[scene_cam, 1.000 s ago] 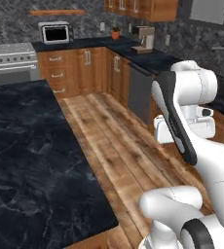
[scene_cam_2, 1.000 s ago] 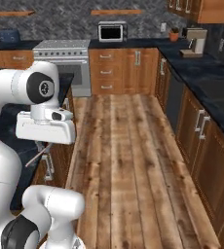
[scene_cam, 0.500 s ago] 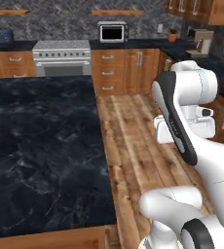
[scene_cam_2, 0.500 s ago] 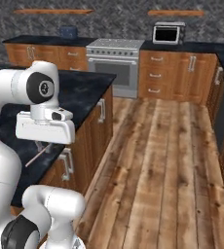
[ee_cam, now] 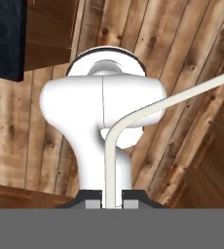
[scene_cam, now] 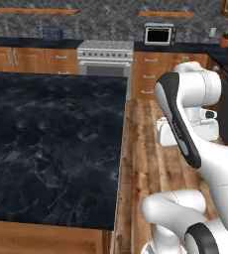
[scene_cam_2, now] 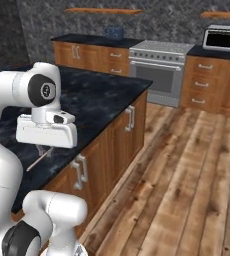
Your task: Take a straw from the drawer in front and place it inside the glass cup on the dining counter.
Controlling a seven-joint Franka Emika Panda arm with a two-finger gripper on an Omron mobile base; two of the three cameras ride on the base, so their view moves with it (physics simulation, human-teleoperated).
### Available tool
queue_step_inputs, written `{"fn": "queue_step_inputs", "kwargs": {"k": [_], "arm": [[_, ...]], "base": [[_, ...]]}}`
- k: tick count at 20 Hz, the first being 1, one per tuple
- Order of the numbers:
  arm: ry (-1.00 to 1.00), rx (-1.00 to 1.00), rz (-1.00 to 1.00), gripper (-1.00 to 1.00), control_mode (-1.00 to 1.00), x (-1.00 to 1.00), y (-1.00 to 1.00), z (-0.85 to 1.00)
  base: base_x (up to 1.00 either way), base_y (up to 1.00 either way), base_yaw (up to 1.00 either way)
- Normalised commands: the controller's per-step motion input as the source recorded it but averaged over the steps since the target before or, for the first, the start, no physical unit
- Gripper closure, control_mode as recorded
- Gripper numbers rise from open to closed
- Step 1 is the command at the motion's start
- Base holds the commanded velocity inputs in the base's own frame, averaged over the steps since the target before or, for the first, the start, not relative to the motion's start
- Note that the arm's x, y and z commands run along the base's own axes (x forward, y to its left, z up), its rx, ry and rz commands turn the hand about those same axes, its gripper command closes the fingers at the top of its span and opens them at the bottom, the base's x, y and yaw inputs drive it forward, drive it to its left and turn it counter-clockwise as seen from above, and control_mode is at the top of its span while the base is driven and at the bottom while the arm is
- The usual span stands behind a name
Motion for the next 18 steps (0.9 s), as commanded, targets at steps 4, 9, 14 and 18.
{"fn": "queue_step_inputs", "kwargs": {"k": [4, 9, 14, 18], "arm": [[0.00, 0.00, 0.00, 1.00, 1.00, 0.00, 0.00, 0.00], [0.00, 0.00, 0.00, 1.00, 1.00, 0.00, 0.00, 0.00], [0.00, 0.00, 0.00, 1.00, 1.00, 0.00, 0.00, 0.00], [0.00, 0.00, 0.00, 1.00, 1.00, 0.00, 0.00, 0.00]], "base": [[0.00, -0.02, 0.43], [0.00, -0.06, 0.41], [0.00, -0.01, 0.24], [-0.24, -0.01, 0.03]]}}
